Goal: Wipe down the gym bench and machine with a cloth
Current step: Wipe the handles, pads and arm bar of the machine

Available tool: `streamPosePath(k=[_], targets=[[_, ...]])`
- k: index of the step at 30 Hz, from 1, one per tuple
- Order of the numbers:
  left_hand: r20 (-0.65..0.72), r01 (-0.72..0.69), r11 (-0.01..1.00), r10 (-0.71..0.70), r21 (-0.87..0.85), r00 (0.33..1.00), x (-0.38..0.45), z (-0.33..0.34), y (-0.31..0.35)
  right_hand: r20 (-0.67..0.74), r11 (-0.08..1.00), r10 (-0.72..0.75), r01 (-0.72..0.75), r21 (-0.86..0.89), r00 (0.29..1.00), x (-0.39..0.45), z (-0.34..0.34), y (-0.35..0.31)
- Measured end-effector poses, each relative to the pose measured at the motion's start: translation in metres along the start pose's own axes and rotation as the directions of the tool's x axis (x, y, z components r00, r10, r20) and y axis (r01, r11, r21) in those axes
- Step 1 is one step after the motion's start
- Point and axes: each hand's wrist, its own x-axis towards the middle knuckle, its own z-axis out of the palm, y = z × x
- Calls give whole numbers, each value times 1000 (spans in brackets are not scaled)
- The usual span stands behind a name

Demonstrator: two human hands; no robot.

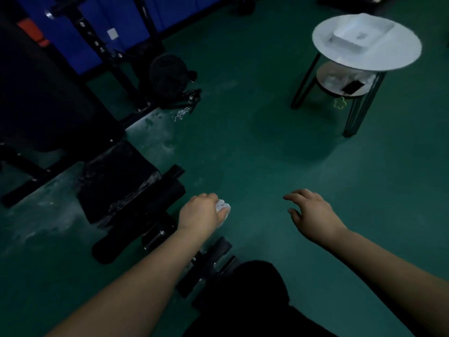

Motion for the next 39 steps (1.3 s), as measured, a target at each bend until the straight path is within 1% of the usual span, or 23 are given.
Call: streamPosePath(k=[4,8,10,14,19,22,25,27,30,34,39], targets=[[-9,81,997,-81,-13,997,37,-6,8,19,997,-73,72,19,997,51,-17,12],[-15,145,989,-146,-40,989,97,-15,17,23,986,-169,169,0,985,117,-40,21],[-34,177,981,-180,-82,983,131,-22,22,11,979,-204,204,-15,979,154,-55,24],[-72,225,965,-236,-135,969,193,-44,27,-4,969,-243,243,-39,970,221,-94,29],[-113,276,955,-287,-107,951,253,-76,24,-27,958,-279,276,-79,960,294,-132,31],[-133,322,940,-335,-109,933,284,-89,22,-8,945,-317,315,-89,949,337,-144,27],[-154,367,918,-389,-151,908,315,-100,18,28,919,-379,380,-106,925,383,-155,17],[-181,398,900,-427,-176,886,336,-108,15,51,891,-436,439,-116,899,416,-163,8],[-225,458,862,-501,-216,836,367,-123,7,78,833,-531,537,-134,844,467,-178,-9],[-253,548,796,-603,-258,756,403,-146,-8,104,749,-637,646,-148,764,538,-198,-35],[-260,646,691,-722,-323,642,428,-164,-31,158,670,-714,731,-129,682,611,-217,-83]])
